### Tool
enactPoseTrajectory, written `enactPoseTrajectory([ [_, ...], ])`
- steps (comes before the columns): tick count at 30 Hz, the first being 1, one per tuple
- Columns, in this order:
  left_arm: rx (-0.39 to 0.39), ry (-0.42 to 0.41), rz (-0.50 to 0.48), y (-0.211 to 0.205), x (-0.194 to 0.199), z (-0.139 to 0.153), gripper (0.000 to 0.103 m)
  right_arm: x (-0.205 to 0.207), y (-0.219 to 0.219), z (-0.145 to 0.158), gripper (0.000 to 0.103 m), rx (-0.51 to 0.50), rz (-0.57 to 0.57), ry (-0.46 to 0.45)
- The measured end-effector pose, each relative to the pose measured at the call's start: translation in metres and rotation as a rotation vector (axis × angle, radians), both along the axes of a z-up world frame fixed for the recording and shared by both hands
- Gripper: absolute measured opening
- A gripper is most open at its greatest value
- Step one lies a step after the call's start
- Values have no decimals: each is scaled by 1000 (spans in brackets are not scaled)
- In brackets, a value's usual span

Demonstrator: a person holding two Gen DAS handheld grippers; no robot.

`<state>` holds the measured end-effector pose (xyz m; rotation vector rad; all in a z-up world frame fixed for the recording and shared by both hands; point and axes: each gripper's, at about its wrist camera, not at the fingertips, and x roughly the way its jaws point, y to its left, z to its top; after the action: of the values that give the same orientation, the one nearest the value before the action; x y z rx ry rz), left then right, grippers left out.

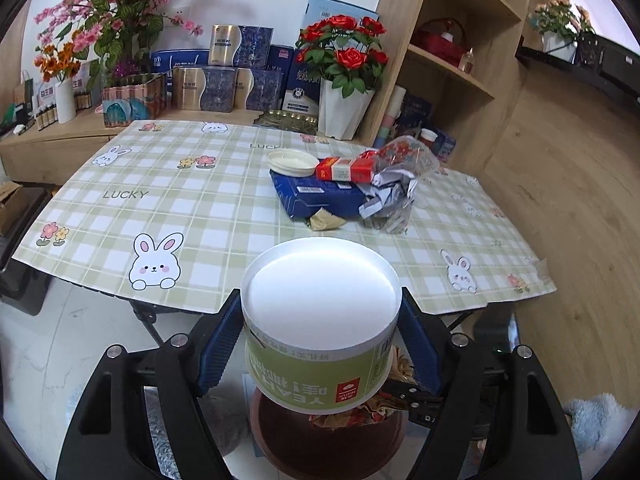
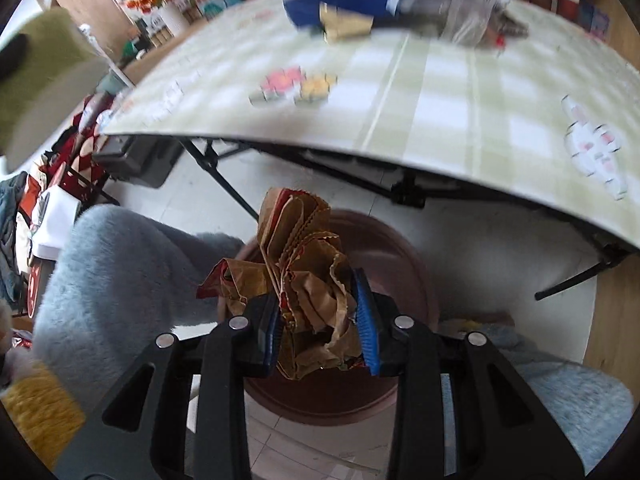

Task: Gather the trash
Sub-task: 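Carry both items over the brown bin while the right gripper releases the paper bag inside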

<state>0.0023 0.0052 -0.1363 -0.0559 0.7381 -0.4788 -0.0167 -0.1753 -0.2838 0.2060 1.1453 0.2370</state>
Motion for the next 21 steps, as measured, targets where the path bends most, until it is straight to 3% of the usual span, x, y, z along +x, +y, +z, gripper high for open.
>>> enactPoseTrajectory([
  [6, -9, 37, 24, 6, 7, -19, 73, 4, 7, -54, 35, 16, -19, 174],
  [16, -17, 80, 41, 6, 17, -35, 73, 12, -15, -82, 37, 82, -105, 294],
  [21, -13, 94, 38, 4, 17, -40, 73, 13, -16, -84, 47, 89, -105, 312],
])
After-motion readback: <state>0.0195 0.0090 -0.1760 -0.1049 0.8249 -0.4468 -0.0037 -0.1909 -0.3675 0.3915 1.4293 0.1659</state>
